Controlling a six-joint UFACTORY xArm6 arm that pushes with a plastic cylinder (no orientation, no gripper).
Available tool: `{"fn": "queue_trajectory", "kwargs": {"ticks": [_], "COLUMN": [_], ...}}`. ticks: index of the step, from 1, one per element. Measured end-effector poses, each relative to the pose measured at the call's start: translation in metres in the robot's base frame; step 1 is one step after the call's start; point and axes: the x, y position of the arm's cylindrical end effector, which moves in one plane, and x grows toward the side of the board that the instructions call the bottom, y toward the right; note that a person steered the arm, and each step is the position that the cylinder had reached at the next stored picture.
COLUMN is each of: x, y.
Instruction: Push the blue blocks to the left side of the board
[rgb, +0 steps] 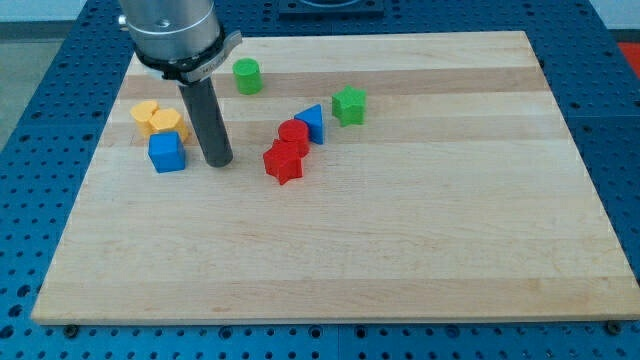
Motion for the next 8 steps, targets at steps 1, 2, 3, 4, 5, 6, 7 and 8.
{"fn": "queue_trajectory", "kwargs": {"ticks": [1, 2, 3, 4, 5, 6, 7, 8], "x": [-0.004, -0.004, -0.004, -0.007, -0.035, -0.071, -0.088, -0.069], "y": [-0.031, -0.068, -0.084, -0.066, -0.013, 0.020, 0.056, 0.112]}}
